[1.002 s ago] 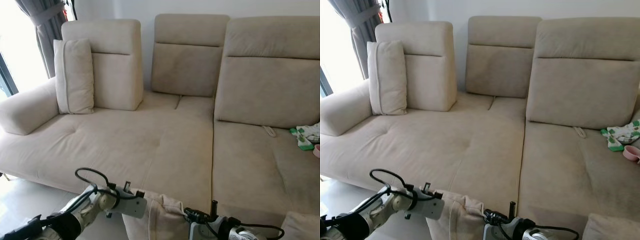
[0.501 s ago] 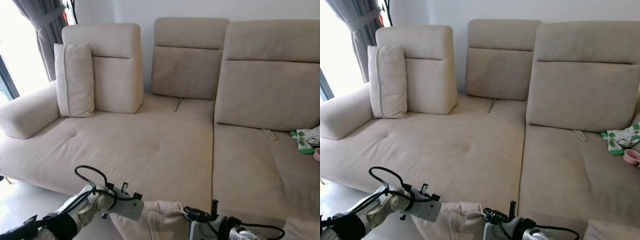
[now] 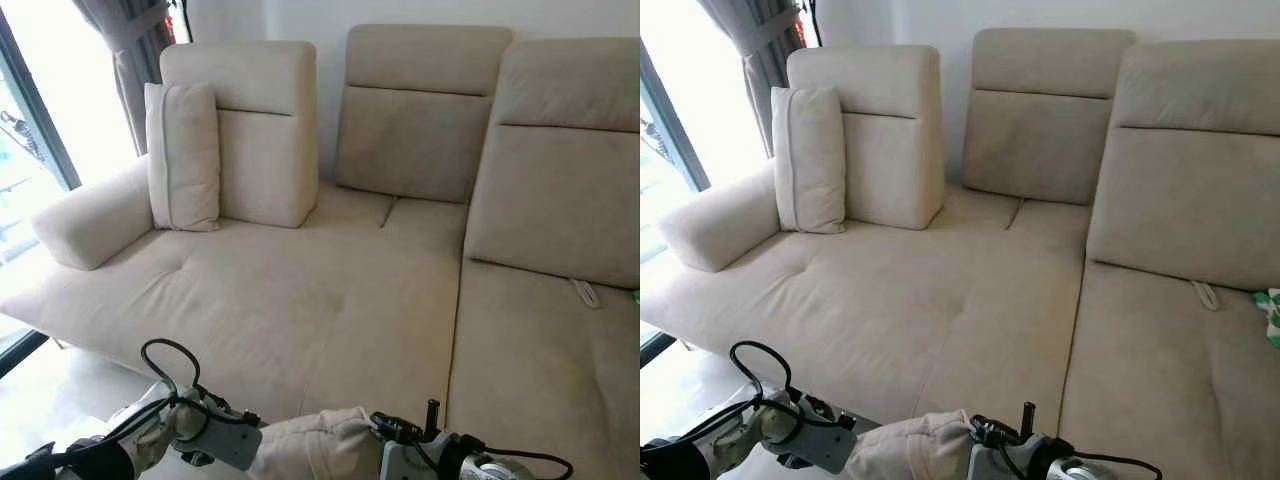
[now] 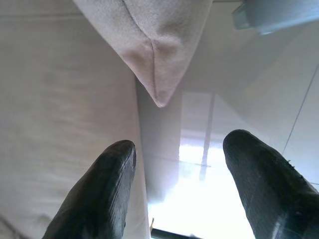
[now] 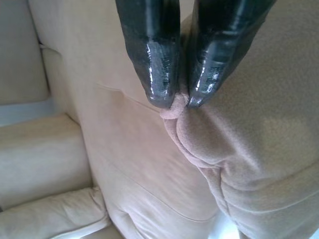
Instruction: Move the pillow to the sofa from floor
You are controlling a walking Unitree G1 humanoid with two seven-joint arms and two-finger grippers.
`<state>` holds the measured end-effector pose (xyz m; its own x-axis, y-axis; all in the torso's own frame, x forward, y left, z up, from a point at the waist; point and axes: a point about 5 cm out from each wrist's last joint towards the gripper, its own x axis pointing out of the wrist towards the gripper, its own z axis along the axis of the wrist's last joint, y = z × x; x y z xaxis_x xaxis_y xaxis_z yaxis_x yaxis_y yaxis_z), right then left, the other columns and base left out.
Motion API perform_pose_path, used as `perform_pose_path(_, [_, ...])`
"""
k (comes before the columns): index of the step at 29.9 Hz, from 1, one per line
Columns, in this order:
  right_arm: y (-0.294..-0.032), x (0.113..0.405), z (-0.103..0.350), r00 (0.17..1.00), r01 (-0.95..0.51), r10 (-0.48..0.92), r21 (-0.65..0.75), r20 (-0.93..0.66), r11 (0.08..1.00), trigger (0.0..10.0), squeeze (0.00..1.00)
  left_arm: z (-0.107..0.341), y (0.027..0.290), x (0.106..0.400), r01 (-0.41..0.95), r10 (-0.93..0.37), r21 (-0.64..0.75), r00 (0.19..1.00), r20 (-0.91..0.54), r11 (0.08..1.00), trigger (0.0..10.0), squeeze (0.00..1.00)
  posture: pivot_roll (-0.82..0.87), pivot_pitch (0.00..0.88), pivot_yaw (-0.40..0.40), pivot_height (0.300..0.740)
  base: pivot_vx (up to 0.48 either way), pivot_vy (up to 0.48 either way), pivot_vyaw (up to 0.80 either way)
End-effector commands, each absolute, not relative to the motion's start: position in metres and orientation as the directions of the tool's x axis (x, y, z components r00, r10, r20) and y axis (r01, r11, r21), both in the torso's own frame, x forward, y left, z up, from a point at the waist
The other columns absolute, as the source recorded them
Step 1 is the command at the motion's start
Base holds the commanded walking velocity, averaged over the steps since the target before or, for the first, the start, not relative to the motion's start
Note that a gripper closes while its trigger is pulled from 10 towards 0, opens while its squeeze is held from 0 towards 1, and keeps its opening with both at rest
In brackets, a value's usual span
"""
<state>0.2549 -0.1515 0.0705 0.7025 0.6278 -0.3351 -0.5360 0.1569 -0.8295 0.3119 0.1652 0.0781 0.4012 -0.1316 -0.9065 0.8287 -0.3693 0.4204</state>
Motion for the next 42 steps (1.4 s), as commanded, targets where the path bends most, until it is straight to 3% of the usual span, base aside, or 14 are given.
perform_pose_path(1, [-0.144,0.265,0.097,0.740,-0.415,0.648,-0.882,-0.183,0.224,10.0,0.00,0.075,0.169,0.307,0.851,-0.125,0.384,0.364,-0.923,-0.357,10.0,0.00,0.01,0.000,0.061,0.631,0.000,0.000,0.00])
perform_pose_path(10, [-0.138,0.264,0.103,0.720,-0.396,0.675,-0.895,-0.163,0.205,10.0,0.00,0.068,0.155,0.289,0.866,-0.238,0.317,0.238,-0.941,-0.387,10.0,0.00,0.01,0.000,0.062,0.631,0.000,0.000,0.00])
perform_pose_path(15, [-0.134,0.264,0.107,0.704,-0.385,0.692,-0.905,-0.159,0.183,10.0,0.00,0.069,0.144,0.291,0.847,-0.302,0.371,0.265,-0.916,-0.381,10.0,0.00,0.01,0.000,0.060,0.631,0.000,0.000,0.00])
perform_pose_path(19, [-0.133,0.264,0.110,0.698,-0.380,0.700,-0.907,-0.152,0.182,10.0,0.00,0.075,0.132,0.303,0.806,-0.375,0.494,0.369,-0.850,-0.325,10.0,0.00,0.01,0.000,0.057,0.631,0.000,0.000,0.00])
perform_pose_path(28, [-0.130,0.260,0.110,0.685,-0.388,0.715,-0.901,-0.142,0.193,10.0,0.00,0.091,0.139,0.316,0.778,-0.324,0.557,0.467,-0.823,-0.292,10.0,0.00,0.01,0.000,0.053,0.636,0.000,0.000,0.00])
perform_pose_path(42, [-0.128,0.262,0.120,0.689,-0.352,0.719,-0.911,-0.096,0.216,10.0,0.00,0.086,0.147,0.318,0.788,-0.264,0.527,0.460,-0.848,-0.319,10.0,0.00,0.00,0.000,0.055,0.676,0.000,0.000,0.00])
